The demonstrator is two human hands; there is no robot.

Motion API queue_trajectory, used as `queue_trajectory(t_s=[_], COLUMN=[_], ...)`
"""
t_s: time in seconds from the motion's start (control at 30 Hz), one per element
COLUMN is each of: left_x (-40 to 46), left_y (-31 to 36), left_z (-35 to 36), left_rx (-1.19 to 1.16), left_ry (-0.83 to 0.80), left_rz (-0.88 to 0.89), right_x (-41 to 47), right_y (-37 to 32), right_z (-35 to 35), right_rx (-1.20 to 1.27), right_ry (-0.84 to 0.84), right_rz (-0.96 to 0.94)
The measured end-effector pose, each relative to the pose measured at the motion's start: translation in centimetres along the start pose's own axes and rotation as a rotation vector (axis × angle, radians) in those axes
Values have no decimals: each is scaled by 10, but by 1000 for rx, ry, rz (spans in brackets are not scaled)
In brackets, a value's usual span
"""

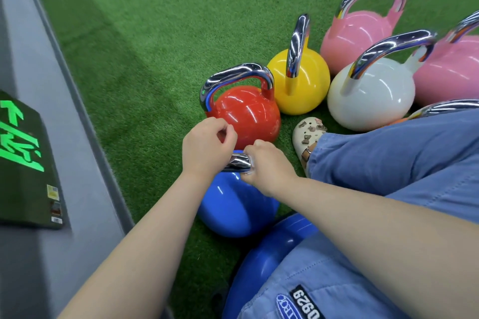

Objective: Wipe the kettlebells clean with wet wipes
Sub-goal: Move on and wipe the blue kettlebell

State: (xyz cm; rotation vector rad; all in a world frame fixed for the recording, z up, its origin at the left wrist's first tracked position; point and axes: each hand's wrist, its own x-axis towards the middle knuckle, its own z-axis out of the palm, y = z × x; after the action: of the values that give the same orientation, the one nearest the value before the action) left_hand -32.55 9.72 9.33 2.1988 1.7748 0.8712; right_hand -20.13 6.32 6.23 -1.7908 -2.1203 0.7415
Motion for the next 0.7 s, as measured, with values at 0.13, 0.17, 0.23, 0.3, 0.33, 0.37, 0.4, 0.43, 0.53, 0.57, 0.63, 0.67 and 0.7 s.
queue_trajectory(t_s=[0.13, 0.17, 0.23, 0.3, 0.33, 0.37, 0.4, 0.43, 0.53, 0.57, 0.63, 0.67, 0.7], left_x=[0, -1, -15, -49, -69, -87, -100, -107, -107, -107, -107, -106, -104], left_y=[1, 2, 11, 37, 51, 65, 73, 76, 60, 61, 77, 89, 99], left_z=[-3, -3, 3, 18, 29, 38, 43, 47, 59, 60, 60, 58, 57], left_rx=[-74, -101, -204, -412, -506, -574, -614, -646, -775, -811, -856, -916, -995], left_ry=[94, 187, 421, 506, 478, 435, 404, 384, 256, 144, -83, -152, -193], left_rz=[30, 61, 36, -135, -239, -350, -458, -566, -921, -981, -1002, -1015, -1024], right_x=[1, 1, 2, 5, 6, 5, 6, 4, 2, 2, 1, 2, 1], right_y=[2, 4, 8, 14, 17, 20, 22, 24, 28, 28, 24, 24, 22], right_z=[-10, -11, -14, -18, -19, -21, -22, -23, -22, -23, -25, -25, -26], right_rx=[214, 254, 373, 492, 535, 554, 564, 586, 693, 724, 749, 754, 781], right_ry=[-154, -189, -246, -316, -341, -364, -380, -401, -455, -473, -496, -500, -504], right_rz=[15, 25, 51, 75, 86, 99, 103, 106, 122, 136, 167, 203, 263])
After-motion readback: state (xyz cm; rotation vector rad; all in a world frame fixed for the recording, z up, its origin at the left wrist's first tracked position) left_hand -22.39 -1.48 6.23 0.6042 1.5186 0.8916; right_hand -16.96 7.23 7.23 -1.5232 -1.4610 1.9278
